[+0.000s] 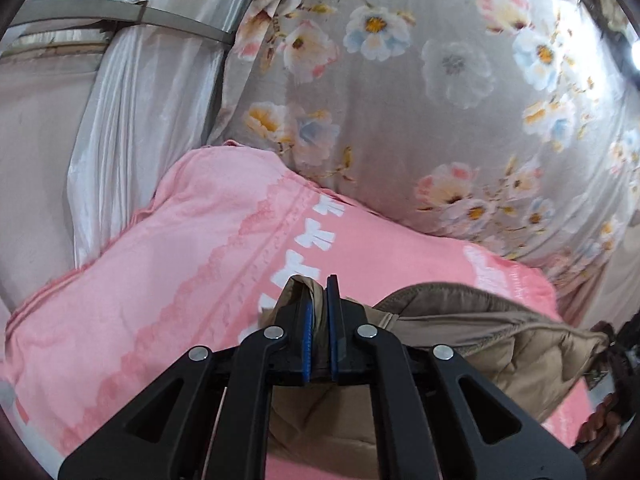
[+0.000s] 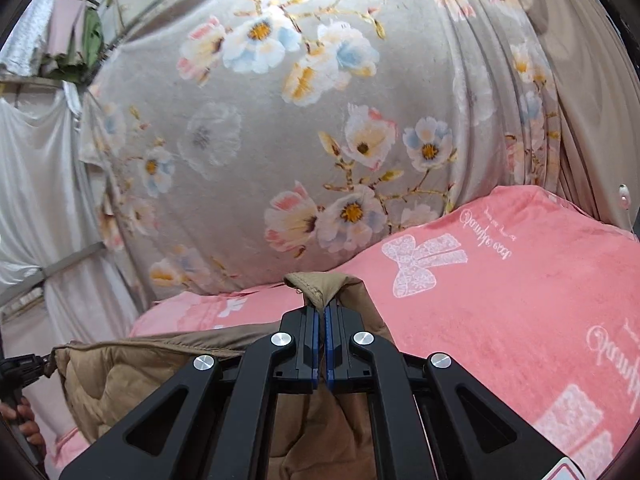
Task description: Fold large clothes
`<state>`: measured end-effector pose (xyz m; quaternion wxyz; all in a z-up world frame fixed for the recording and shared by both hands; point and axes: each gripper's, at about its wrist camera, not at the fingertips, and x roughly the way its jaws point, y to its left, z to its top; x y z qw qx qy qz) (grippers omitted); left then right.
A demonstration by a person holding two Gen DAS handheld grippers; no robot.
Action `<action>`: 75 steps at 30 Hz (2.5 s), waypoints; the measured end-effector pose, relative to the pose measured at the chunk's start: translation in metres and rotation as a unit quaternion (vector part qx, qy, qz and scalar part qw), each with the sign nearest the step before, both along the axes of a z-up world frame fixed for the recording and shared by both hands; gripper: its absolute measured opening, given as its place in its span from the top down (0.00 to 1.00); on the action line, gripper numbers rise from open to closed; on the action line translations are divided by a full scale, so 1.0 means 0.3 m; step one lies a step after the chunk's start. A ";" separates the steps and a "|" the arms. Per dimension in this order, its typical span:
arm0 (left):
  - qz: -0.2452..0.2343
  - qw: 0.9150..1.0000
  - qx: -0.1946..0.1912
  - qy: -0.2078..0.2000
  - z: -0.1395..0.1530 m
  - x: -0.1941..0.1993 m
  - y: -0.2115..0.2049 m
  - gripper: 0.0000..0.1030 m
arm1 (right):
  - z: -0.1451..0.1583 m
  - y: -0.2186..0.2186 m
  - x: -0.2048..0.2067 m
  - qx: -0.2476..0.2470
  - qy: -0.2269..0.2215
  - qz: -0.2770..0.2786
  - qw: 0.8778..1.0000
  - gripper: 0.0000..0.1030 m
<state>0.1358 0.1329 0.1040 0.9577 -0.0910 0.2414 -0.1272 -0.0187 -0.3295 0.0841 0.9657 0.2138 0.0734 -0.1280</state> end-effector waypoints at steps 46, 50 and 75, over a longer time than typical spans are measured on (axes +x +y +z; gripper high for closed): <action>0.091 0.969 0.182 0.143 -0.721 0.693 -0.334 0.93 | -0.647 -0.146 0.771 0.043 0.291 -0.030 0.955 0.99; 0.091 0.968 0.187 0.143 -0.727 0.695 -0.340 0.93 | -0.654 -0.139 0.781 0.035 0.302 -0.033 0.952 0.99; 0.072 0.974 0.159 0.144 -0.606 0.638 -0.247 0.36 | -0.489 -0.211 0.579 0.074 0.197 -0.040 0.977 0.62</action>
